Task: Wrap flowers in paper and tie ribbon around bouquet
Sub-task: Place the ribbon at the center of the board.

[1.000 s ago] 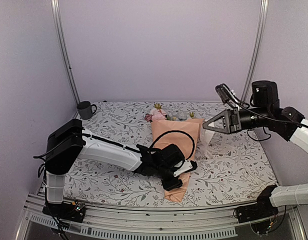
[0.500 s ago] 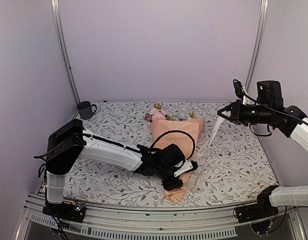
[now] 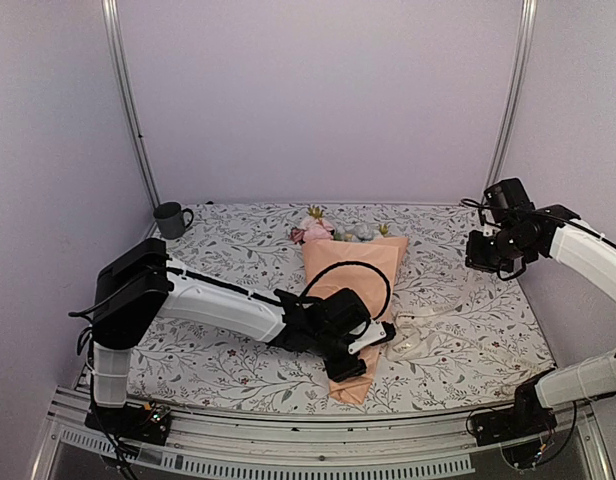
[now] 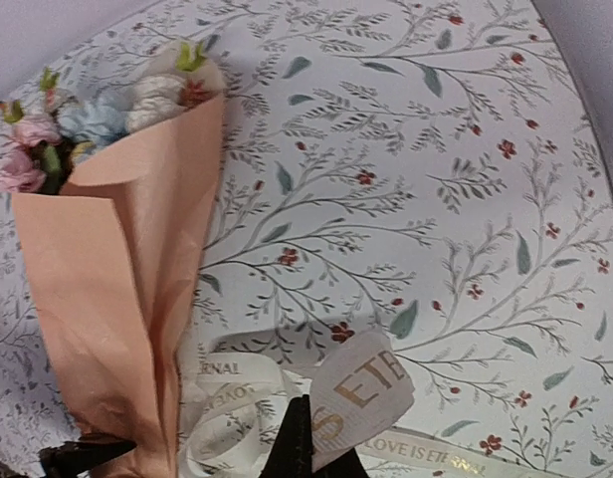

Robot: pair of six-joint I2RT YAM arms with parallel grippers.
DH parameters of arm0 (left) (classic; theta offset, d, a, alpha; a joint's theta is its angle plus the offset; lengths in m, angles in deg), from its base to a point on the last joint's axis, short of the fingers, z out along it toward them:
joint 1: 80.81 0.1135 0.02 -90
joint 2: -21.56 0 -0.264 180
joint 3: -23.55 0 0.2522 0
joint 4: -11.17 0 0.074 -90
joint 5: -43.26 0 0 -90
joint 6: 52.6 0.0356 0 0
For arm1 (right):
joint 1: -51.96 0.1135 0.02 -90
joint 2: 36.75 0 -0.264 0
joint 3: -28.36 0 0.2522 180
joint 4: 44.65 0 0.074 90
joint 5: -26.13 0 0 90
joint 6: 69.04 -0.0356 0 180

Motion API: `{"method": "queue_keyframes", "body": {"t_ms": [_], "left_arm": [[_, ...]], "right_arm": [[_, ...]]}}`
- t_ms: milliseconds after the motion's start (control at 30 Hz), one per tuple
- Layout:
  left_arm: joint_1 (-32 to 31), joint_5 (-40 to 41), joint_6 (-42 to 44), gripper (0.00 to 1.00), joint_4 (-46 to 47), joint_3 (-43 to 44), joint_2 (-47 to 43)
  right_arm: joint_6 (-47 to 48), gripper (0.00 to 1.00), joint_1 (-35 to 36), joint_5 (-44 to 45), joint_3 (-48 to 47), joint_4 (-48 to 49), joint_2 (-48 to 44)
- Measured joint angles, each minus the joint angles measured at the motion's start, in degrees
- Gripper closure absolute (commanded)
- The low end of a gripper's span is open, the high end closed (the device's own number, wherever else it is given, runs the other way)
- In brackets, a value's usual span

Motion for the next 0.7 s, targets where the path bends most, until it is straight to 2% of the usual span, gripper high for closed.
{"method": "queue_keyframes", "body": {"t_ms": [67,233,300,467,700], "left_arm": [[0.0,0.0,0.0,0.43,0.0,0.0,0.0],[0.0,0.0,0.0,0.43,0.0,0.02,0.0],[0.0,0.0,0.0,0.43,0.02,0.0,0.0],[0.0,-0.02,0.0,0.43,0.04,0.0,0.0],[0.0,-0.11,0.02,0.43,0.04,0.0,0.0]], "right_arm": [[2.32,1.0,-0.02,-6.69,-1.07,1.38,-0.42],[8.09,1.0,-0.13,-34.29,-4.04,6.51,-3.48],[9.77,1.0,-0.13,-41.59,-5.38,6.4,-5.49],[10.64,1.0,-0.15,-49.51,-6.25,1.97,-11.3],[4.07,1.0,-0.2,-49.66,-7.52,-6.23,-17.84]]}}
